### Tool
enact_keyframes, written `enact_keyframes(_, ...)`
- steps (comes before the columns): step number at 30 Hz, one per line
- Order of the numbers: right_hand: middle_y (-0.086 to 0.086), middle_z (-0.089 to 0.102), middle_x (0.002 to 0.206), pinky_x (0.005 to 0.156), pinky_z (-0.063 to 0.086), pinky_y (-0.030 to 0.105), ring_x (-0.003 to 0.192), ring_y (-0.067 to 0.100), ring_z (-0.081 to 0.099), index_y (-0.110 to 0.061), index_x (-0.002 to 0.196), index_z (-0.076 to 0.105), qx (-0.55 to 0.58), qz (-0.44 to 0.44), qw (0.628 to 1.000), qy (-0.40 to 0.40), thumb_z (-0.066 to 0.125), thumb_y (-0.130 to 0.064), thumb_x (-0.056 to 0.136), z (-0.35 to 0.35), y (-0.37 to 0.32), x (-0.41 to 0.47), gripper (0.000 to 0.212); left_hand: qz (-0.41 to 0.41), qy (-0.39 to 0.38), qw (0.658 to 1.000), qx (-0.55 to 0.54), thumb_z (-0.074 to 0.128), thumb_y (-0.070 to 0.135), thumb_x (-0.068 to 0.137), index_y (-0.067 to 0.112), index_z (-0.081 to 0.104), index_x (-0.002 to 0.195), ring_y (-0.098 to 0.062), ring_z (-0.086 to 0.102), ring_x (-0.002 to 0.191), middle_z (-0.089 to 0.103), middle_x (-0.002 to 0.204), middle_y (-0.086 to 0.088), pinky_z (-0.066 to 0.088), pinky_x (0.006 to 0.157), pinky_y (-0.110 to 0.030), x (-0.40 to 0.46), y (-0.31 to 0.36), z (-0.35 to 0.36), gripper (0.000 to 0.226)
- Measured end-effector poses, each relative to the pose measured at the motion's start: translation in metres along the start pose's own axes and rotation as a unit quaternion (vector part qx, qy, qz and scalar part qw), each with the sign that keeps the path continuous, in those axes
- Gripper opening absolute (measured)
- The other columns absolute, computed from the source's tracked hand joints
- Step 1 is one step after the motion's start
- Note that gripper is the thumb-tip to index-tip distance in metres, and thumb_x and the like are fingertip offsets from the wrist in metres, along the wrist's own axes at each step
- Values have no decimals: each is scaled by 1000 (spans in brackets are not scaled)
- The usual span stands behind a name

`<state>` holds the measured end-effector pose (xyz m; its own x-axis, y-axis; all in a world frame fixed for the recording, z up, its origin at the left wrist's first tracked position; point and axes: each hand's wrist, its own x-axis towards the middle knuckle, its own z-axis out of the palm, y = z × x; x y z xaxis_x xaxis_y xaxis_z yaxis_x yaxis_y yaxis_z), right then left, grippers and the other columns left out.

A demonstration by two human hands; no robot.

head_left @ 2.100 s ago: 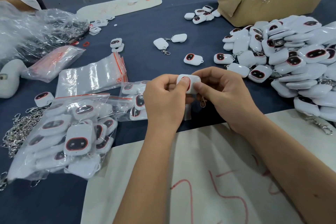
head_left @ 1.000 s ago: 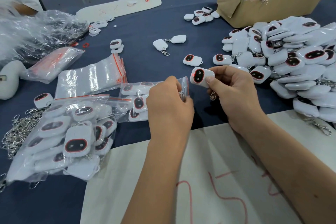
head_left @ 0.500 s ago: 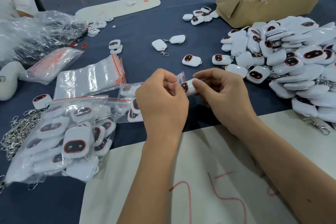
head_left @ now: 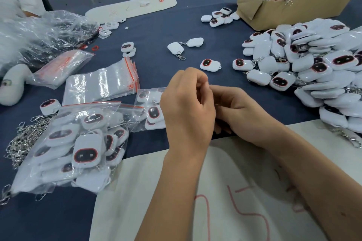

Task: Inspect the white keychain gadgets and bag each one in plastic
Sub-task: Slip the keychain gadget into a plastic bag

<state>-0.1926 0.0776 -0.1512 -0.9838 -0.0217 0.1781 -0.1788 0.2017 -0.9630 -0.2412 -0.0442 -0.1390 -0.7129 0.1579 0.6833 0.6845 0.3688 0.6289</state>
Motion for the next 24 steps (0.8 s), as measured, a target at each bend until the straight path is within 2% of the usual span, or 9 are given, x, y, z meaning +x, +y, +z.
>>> enact_keyframes(1, -12, 62, 65, 51, 40, 15, 52, 13, 50, -23, 94, 68, -3, 2, 1000, -10, 38, 22, 93, 1, -1, 0, 55, 0, 6, 1000, -1, 66, -8, 83, 4, 65, 83, -25, 60, 67, 64, 77, -5, 51, 61, -46, 0, 0, -1, 12)
enact_keyframes(4, -12, 63, 66, 52, 40, 12, 53, 13, 53, -31, 87, 69, -24, 5, 1000, 19, 38, 18, 94, 5, 1, 1, 58, -1, 16, 1000, -6, 66, -9, 82, 3, 65, 83, -24, 60, 67, 64, 77, -5, 51, 60, -46, 1, 0, -1, 12)
enact_keyframes(7, -7, 64, 66, 53, 43, 14, 53, 9, 55, -12, 95, 68, -52, 18, 997, 51, 39, 16, 93, 6, 6, 1, 41, -3, 9, 1000, -10, 66, -9, 83, 3, 65, 82, -25, 59, 67, 64, 76, -5, 51, 60, -46, 0, 1, 1, 12)
enact_keyframes(10, 4, 68, 73, 59, 49, 23, 62, 15, 60, -15, 98, 68, -50, 17, 998, 14, 41, 15, 90, 8, 3, 0, 41, -6, 12, 1000, -9, 67, -8, 82, 5, 64, 80, -25, 59, 66, 63, 74, -4, 50, 59, -48, -1, 2, 2, 14)
enact_keyframes(13, -6, 62, 63, 48, 42, 16, 50, 5, 51, -30, 84, 71, 23, 21, 998, 50, 44, 11, 94, 8, -1, 1, 50, -6, 12, 1000, -20, 67, -8, 82, 5, 64, 80, -24, 59, 66, 63, 74, -4, 50, 59, -47, -2, 2, 3, 14)
enact_keyframes(16, -6, 57, 54, 42, 36, 16, 44, 2, 47, -24, 72, 69, -15, 36, 991, 126, 46, 5, 96, 7, 2, 2, 44, -5, -2, 1000, -27, 66, -10, 82, 4, 64, 81, -25, 59, 67, 63, 75, -5, 50, 61, -46, -5, 6, 6, 14)
enact_keyframes(18, -11, 58, 53, 44, 38, 13, 46, -2, 49, -27, 66, 67, -39, 50, 993, 96, 44, 12, 92, 8, -1, 2, 52, -2, -9, 999, -31, 65, -10, 82, 4, 64, 81, -24, 59, 68, 63, 76, -5, 50, 61, -45, -6, 7, 7, 14)
enact_keyframes(21, -11, 60, 54, 46, 41, 13, 46, 0, 52, -32, 66, 68, 4, 62, 998, 31, 35, 22, 88, 8, -7, 1, 67, -5, -4, 999, -39, 65, -10, 82, 4, 64, 81, -24, 59, 68, 63, 76, -4, 50, 61, -45, -5, 6, 8, 14)
enact_keyframes(24, -6, 58, 53, 43, 39, 16, 43, 3, 49, -27, 68, 69, -10, 54, 993, 102, 40, 14, 93, 9, -3, 2, 56, -8, 1, 999, -36, 65, -9, 83, 5, 64, 81, -23, 60, 68, 63, 75, -4, 51, 61, -45, -5, 7, 8, 13)
